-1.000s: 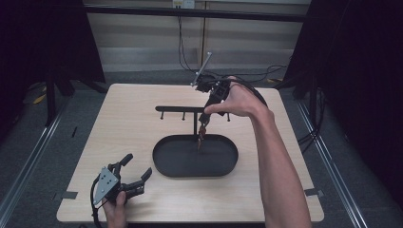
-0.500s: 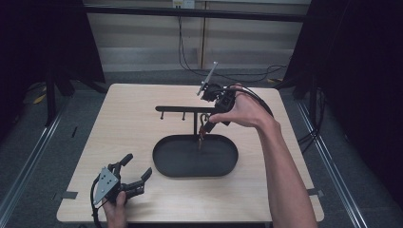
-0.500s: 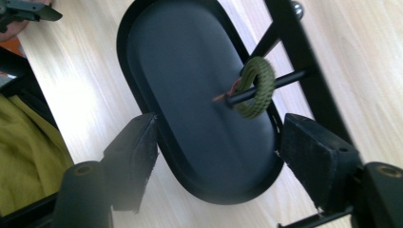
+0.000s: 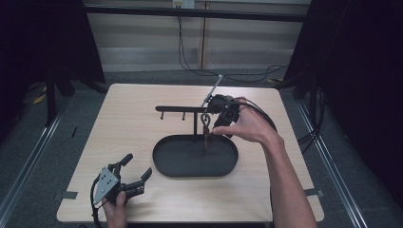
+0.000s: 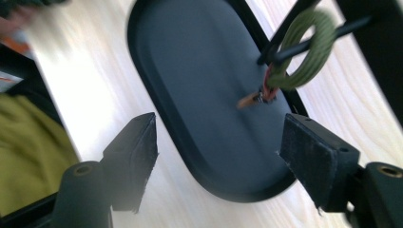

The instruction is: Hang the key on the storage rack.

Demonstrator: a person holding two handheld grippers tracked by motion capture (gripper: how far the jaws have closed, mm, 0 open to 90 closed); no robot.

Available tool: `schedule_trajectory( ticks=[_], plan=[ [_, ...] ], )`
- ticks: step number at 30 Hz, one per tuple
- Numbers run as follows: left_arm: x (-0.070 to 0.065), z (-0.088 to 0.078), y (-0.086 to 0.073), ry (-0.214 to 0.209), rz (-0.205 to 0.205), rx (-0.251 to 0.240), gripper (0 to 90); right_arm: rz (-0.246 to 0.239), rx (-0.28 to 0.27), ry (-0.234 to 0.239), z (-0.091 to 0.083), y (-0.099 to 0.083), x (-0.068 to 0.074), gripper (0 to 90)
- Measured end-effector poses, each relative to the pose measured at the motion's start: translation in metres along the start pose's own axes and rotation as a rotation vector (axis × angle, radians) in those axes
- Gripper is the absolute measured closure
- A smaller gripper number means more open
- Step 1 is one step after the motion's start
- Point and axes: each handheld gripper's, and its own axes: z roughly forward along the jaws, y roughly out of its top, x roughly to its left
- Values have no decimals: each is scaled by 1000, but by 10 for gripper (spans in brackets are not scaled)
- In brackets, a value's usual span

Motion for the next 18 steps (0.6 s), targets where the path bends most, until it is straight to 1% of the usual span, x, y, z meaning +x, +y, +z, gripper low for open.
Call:
schedule_trajectory(
  ticks=[1,2,3,5,6,7,8,9,10,11,12,13,14,15,16,17,18],
  plan=[
    [0,0,0,0,0,0,155,-7,-7,0,2,-3,2,278],
    [0,0,0,0,-1,-1,155,0,-16,-2,3,-6,4,286],
    [0,0,0,-1,-2,-1,155,-7,-35,-14,5,-9,5,289],
    [0,0,0,0,-3,-2,155,14,-77,-16,9,-17,7,285],
    [0,0,0,0,-3,-2,155,17,-89,-13,12,-21,8,286],
    [0,0,0,0,-3,-3,155,29,-111,-16,19,-30,10,284],
    [0,0,0,0,-2,-1,155,29,-111,-16,19,-30,10,284],
    [0,0,0,0,-2,-2,155,37,-130,-12,23,-36,11,267],
    [0,0,0,0,-1,0,155,47,-160,4,26,-41,11,244],
    [0,0,0,0,-1,-1,155,59,-199,-5,30,-48,12,233],
    [0,0,0,0,0,-1,155,69,-222,-19,32,-53,13,217],
    [0,0,0,0,3,-1,155,76,-254,-34,36,-60,14,173],
    [0,0,0,0,1,0,155,76,-280,-36,39,-67,16,126],
    [0,0,0,0,1,0,155,63,-311,-34,43,-74,17,151],
    [0,0,0,-1,1,0,155,61,-347,-32,47,-81,18,160],
    [0,0,0,-1,1,0,155,77,-379,-35,51,-89,19,134],
    [0,0,0,-1,1,0,155,85,-402,-41,54,-94,20,140]
  ],
)
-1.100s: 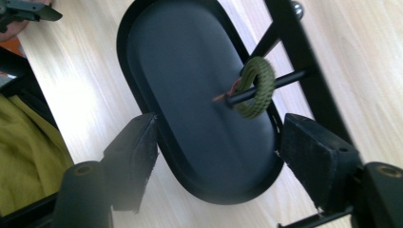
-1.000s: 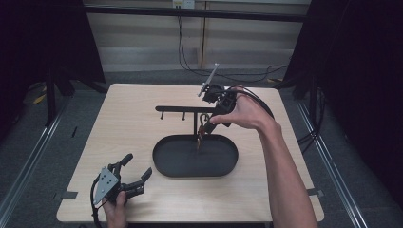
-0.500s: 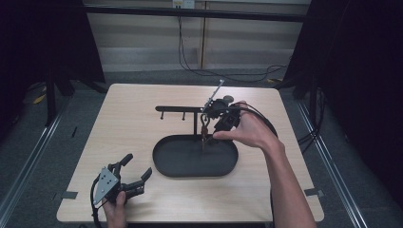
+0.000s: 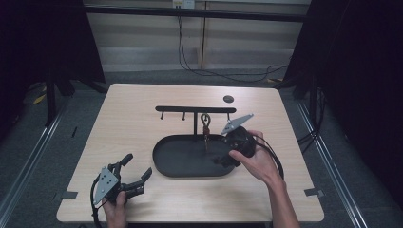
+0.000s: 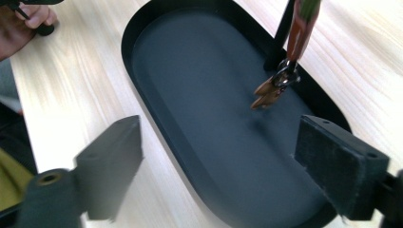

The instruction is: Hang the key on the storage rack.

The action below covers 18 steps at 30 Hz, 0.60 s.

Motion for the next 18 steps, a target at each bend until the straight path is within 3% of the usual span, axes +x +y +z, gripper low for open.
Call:
schedule_trajectory(
  ticks=[5,8,10,15,16,18],
  plan=[
    [0,0,0,-3,-3,0,155,60,-95,-45,5,-37,5,148],
    [0,0,0,-3,-1,-3,155,34,-172,-122,9,-61,10,149],
    [0,0,0,-2,0,-2,155,41,-219,-181,14,-75,12,174],
    [0,0,0,-2,2,-1,155,64,-314,-270,25,-105,11,161],
    [0,0,0,-2,3,-1,155,58,-357,-298,27,-109,12,161],
    [0,0,0,-3,3,0,155,68,-444,-310,29,-116,14,151]
  ],
)
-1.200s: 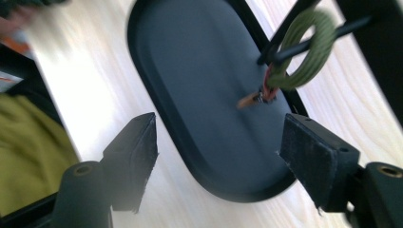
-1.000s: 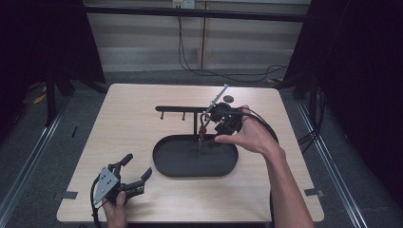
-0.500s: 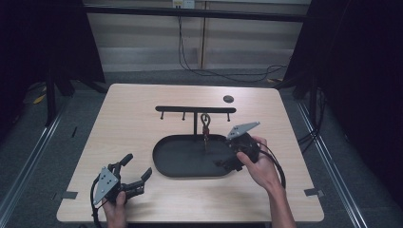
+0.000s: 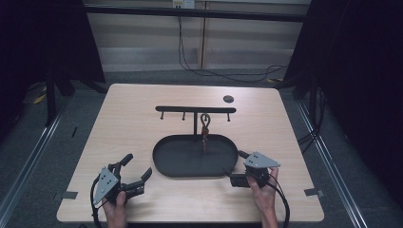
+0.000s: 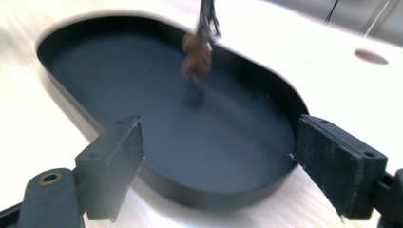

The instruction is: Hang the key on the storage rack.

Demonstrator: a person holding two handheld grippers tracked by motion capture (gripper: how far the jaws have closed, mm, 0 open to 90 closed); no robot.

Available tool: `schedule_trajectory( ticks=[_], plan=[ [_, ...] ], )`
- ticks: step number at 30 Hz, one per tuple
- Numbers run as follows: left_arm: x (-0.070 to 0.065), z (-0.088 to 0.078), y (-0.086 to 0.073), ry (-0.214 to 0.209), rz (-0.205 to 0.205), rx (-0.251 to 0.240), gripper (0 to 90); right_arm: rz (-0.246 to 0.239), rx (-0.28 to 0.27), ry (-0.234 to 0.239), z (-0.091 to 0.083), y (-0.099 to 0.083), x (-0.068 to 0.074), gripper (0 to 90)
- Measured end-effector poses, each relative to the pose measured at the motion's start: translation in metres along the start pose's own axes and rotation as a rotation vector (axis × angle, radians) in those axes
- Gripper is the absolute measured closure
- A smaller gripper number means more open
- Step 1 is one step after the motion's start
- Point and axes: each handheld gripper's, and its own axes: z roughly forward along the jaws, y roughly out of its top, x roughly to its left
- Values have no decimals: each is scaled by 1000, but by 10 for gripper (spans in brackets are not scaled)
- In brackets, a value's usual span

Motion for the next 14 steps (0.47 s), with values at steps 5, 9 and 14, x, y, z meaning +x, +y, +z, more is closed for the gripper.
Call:
schedule_trajectory(
  ticks=[5,9,14],
  plan=[
    [0,0,0,0,0,0,155,42,-174,-67,1,-14,4,135],
    [0,0,0,-1,-5,-1,155,80,-263,-141,-2,-22,8,135],
    [0,0,0,-1,-5,-2,155,84,-366,-154,-10,-29,8,135]
  ],
)
